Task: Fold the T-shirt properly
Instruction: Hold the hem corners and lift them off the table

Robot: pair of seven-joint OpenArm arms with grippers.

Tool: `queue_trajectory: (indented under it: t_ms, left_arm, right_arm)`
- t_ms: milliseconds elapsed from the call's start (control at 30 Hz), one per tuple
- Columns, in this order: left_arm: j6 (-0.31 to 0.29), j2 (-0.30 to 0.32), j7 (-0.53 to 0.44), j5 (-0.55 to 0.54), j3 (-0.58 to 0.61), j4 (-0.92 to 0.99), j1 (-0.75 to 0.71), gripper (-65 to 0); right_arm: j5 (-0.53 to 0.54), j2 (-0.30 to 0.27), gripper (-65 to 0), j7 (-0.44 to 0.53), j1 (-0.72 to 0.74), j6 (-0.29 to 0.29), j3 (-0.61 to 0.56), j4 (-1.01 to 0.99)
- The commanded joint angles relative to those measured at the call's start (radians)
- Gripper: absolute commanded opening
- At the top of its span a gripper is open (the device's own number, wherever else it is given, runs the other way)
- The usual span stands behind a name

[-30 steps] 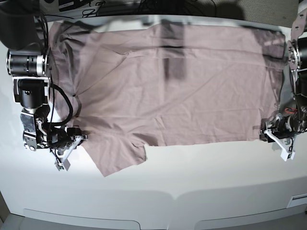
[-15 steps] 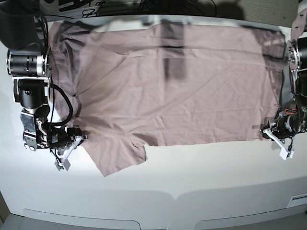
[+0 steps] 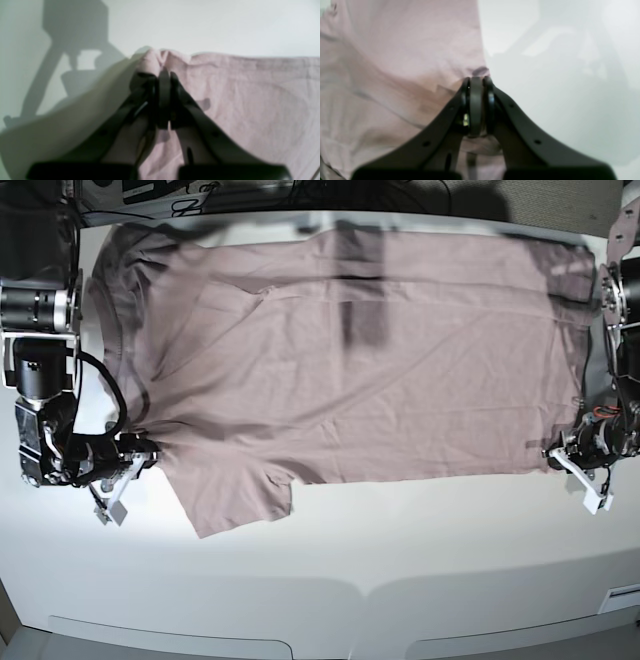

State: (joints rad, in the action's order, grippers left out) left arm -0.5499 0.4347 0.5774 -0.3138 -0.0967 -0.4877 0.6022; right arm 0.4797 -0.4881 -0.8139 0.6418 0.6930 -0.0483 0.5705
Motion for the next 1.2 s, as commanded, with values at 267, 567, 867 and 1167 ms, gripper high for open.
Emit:
queue_trajectory:
  t_ms: [267,567,867,1167]
  left_arm:
    - [-0.005,0.017,0.137,-0.101,-0.002,-0.193,0.029,-65.0]
    - [-0.005,0.043,0.135,-0.107,-0.002,-0.232,0.03,-65.0]
    - [-0.067,0.104,0.227,-0.277,-0.002,-0.234,0.029,-65.0]
    - [-0.094,0.115,0.268,-0.349,-0.002,-0.285,0.022,-65.0]
  right_arm:
    - [0.136,-0.022,-65.0,-0.097,0.033,0.005,0.002,0.096]
    - [0.216,-0.052,-65.0,-0.137,0.032,0.005,0.003,0.162]
    - [0.297,-0.086,-65.0,-0.239,0.07,0.005,0.002,0.176]
    - [0.448,-0.093,-65.0,-0.345,0.069,0.005,0.002,0.199]
